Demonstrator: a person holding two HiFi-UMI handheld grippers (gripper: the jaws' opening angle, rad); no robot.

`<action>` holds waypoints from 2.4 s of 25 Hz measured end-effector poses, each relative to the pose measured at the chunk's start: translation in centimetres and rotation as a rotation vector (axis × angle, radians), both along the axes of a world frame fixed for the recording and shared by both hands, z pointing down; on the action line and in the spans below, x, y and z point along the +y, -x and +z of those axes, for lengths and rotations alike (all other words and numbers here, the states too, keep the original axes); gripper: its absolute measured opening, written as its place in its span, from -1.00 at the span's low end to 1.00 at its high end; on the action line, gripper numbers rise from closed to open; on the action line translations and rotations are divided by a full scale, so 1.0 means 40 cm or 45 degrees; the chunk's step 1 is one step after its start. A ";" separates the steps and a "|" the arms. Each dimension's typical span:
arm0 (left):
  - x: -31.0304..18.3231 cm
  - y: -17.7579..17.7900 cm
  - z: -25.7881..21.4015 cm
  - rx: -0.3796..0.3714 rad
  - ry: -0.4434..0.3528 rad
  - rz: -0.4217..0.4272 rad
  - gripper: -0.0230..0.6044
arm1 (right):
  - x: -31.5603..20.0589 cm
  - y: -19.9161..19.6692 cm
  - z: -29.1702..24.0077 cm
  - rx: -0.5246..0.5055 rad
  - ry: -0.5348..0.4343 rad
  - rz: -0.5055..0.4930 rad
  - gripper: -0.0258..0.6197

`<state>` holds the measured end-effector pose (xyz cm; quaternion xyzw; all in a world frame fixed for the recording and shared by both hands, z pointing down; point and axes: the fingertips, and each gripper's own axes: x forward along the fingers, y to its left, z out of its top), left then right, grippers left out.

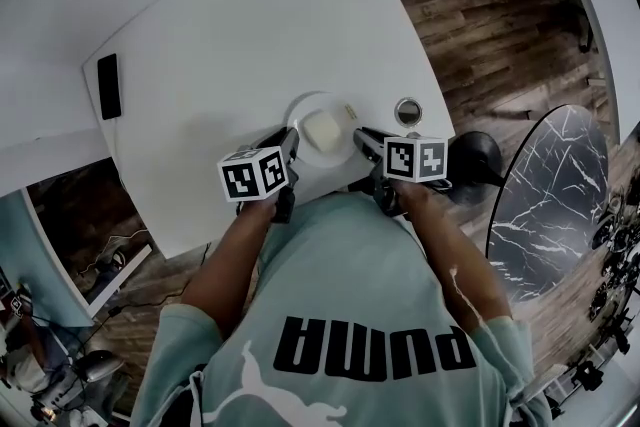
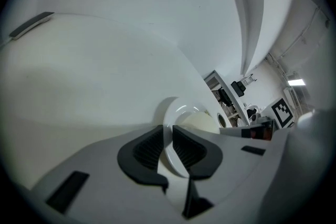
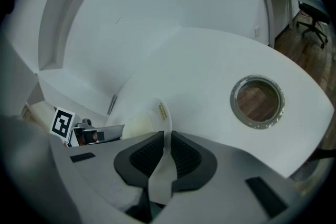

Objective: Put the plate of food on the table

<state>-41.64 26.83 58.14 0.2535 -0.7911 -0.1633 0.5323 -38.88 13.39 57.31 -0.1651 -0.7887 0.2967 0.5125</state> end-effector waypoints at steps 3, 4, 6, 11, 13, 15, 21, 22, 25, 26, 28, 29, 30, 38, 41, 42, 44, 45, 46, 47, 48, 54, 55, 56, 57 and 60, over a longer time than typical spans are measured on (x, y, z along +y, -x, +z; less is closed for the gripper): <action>0.007 -0.002 -0.013 -0.006 -0.028 -0.020 -0.74 | 0.002 0.007 -0.016 -0.027 -0.014 0.002 -0.78; 0.009 -0.002 -0.019 -0.013 -0.036 -0.022 -0.75 | 0.004 0.007 -0.021 -0.035 -0.021 0.001 -0.79; 0.013 -0.003 -0.034 -0.032 -0.054 -0.019 -0.75 | 0.008 0.005 -0.032 -0.050 -0.036 0.005 -0.79; 0.009 -0.002 -0.072 -0.067 -0.116 0.008 -0.76 | 0.006 -0.003 -0.076 -0.089 -0.053 0.065 -0.79; 0.004 -0.005 -0.091 -0.079 -0.148 0.026 -0.77 | 0.002 -0.013 -0.094 -0.098 -0.059 0.100 -0.79; -0.001 -0.012 -0.111 -0.085 -0.183 0.048 -0.77 | -0.003 -0.027 -0.114 -0.107 -0.060 0.142 -0.79; -0.045 -0.043 -0.158 -0.112 -0.250 0.146 -0.78 | -0.041 -0.086 -0.161 -0.145 -0.060 0.277 -0.79; -0.054 -0.048 -0.162 -0.113 -0.254 0.164 -0.78 | -0.049 -0.096 -0.165 -0.149 -0.060 0.296 -0.79; -0.086 -0.065 -0.171 -0.111 -0.262 0.217 -0.78 | -0.077 -0.130 -0.177 -0.161 -0.063 0.354 -0.79; -0.099 -0.071 -0.175 -0.109 -0.262 0.241 -0.78 | -0.087 -0.144 -0.181 -0.163 -0.062 0.381 -0.79; -0.124 -0.086 -0.186 -0.108 -0.260 0.300 -0.78 | -0.106 -0.174 -0.187 -0.167 -0.057 0.444 -0.79; -0.138 -0.096 -0.190 -0.110 -0.259 0.328 -0.78 | -0.117 -0.190 -0.189 -0.173 -0.052 0.473 -0.79; -0.155 -0.107 -0.193 -0.111 -0.259 0.350 -0.78 | -0.130 -0.207 -0.191 -0.178 -0.048 0.497 -0.79; -0.327 -0.235 -0.225 -0.114 -0.241 0.525 -0.78 | -0.283 -0.371 -0.213 -0.205 -0.024 0.684 -0.80; -0.393 -0.291 -0.233 -0.123 -0.238 0.587 -0.78 | -0.338 -0.441 -0.219 -0.222 -0.020 0.745 -0.79; -0.415 -0.310 -0.236 -0.127 -0.238 0.603 -0.78 | -0.356 -0.464 -0.222 -0.227 -0.019 0.761 -0.80; -0.458 -0.345 -0.243 -0.136 -0.242 0.636 -0.78 | -0.393 -0.508 -0.228 -0.240 -0.017 0.797 -0.80; -0.479 -0.364 -0.247 -0.140 -0.245 0.652 -0.78 | -0.411 -0.529 -0.230 -0.246 -0.017 0.817 -0.80; -0.499 -0.382 -0.250 -0.142 -0.247 0.668 -0.78 | -0.428 -0.550 -0.231 -0.252 -0.018 0.836 -0.80; -0.517 -0.401 -0.252 -0.144 -0.250 0.684 -0.78 | -0.444 -0.571 -0.233 -0.258 -0.021 0.855 -0.80; -0.536 -0.419 -0.255 -0.145 -0.252 0.700 -0.78 | -0.461 -0.593 -0.235 -0.264 -0.025 0.872 -0.80; -0.667 -0.558 -0.272 -0.163 -0.258 0.807 -0.78 | -0.572 -0.753 -0.247 -0.302 -0.032 0.981 -0.80; -0.690 -0.586 -0.273 -0.165 -0.260 0.824 -0.78 | -0.592 -0.783 -0.247 -0.307 -0.031 1.002 -0.80; -0.713 -0.613 -0.275 -0.167 -0.261 0.840 -0.78 | -0.612 -0.814 -0.248 -0.312 -0.030 1.022 -0.80; -0.736 -0.641 -0.275 -0.168 -0.263 0.856 -0.78 | -0.632 -0.844 -0.248 -0.317 -0.029 1.041 -0.80; -0.805 -0.722 -0.278 -0.172 -0.269 0.905 -0.78 | -0.691 -0.934 -0.251 -0.334 -0.033 1.094 -0.80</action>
